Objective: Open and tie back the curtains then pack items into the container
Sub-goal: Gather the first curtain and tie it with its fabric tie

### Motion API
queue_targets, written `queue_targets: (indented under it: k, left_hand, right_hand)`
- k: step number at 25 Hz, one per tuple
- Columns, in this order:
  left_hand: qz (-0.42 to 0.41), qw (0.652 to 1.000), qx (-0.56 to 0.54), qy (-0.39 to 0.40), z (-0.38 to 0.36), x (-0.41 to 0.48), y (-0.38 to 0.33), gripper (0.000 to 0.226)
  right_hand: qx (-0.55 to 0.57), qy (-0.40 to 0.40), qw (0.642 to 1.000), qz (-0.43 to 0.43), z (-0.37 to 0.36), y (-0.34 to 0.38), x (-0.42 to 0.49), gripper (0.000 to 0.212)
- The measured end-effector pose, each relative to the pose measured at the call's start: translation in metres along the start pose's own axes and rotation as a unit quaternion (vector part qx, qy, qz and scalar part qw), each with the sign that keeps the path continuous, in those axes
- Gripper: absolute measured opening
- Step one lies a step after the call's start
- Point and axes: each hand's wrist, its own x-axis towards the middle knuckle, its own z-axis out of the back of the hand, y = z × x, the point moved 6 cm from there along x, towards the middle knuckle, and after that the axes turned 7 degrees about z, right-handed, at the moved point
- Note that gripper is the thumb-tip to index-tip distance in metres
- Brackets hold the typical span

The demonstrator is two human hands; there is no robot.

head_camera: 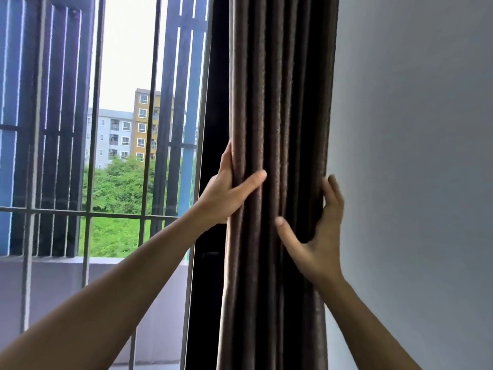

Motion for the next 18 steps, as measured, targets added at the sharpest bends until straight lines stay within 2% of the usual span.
queue_targets:
  k: [2,4,6,8,10,13,15,18]
  left_hand:
    - [-0.012,0.998,0.014,-0.053,0.019,0.008,-0.005,0.088]
    - [-0.001,0.995,0.050,-0.081,0.036,0.015,-0.009,0.086]
    - [0.029,0.989,0.105,-0.099,0.046,0.016,-0.013,0.080]
    - [0.070,0.982,0.139,-0.109,0.050,0.013,-0.015,0.073]
    - [0.101,0.973,0.181,-0.103,0.050,0.008,-0.015,0.060]
    - [0.113,0.962,0.240,-0.062,0.049,0.002,-0.008,0.040]
    - [0.113,0.960,0.256,-0.029,0.053,-0.004,0.005,0.031]
    - [0.114,0.955,0.272,0.014,0.058,-0.015,0.031,0.020]
  right_hand:
    - [-0.051,-0.036,0.994,0.091,0.002,0.030,0.026,0.070]
    - [-0.052,0.002,0.992,0.114,-0.010,0.054,0.046,0.051]
    - [-0.058,0.096,0.990,0.080,-0.032,0.064,0.056,0.041]
    - [-0.084,0.185,0.979,0.031,-0.056,0.060,0.056,0.043]
    - [-0.111,0.237,0.965,-0.015,-0.076,0.052,0.047,0.048]
    - [-0.155,0.247,0.956,-0.023,-0.097,0.041,0.024,0.049]
    - [-0.147,0.235,0.961,-0.019,-0.110,0.037,0.002,0.047]
    - [-0.114,0.210,0.971,-0.026,-0.125,0.030,-0.024,0.031]
